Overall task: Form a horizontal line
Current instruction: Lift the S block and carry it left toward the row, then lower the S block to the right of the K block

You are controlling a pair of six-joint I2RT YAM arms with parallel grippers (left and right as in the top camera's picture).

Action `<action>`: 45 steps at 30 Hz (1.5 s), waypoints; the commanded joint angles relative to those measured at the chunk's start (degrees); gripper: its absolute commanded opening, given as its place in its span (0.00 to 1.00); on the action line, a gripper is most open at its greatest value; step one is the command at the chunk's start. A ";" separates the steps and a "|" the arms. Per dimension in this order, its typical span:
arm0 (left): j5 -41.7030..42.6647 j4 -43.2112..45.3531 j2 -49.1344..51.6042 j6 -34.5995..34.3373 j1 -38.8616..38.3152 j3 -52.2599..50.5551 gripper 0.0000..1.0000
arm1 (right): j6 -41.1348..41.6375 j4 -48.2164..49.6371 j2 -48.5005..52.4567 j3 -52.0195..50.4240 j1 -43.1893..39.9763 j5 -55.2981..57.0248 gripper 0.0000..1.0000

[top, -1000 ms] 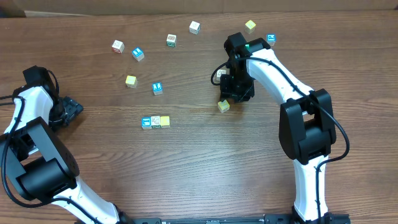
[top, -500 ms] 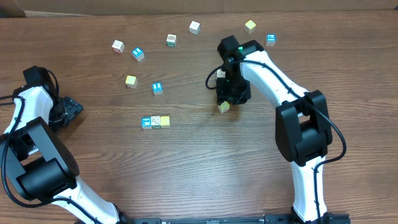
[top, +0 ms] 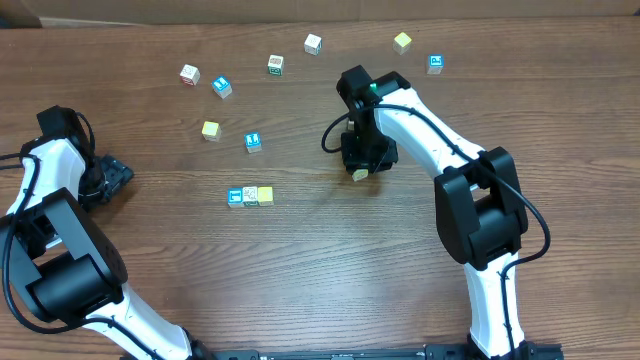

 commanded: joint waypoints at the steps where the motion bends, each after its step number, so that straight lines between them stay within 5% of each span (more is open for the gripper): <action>1: -0.57 0.04 0.15 0.07 0.33 -0.31 1.00 | 0.11 1.03 -0.92 -1.16 0.90 1.01 0.42; 22: -0.59 0.04 0.15 0.07 0.33 -0.31 1.00 | 4.35 3.58 -0.92 -1.33 6.05 4.83 0.30; 30: -0.59 0.04 0.15 0.07 0.33 -0.31 1.00 | 4.63 6.73 -0.92 -1.33 6.38 5.57 0.46; 45: -0.59 0.04 0.15 0.07 0.33 -0.31 1.00 | 6.05 7.17 -0.92 -1.33 6.73 6.05 0.27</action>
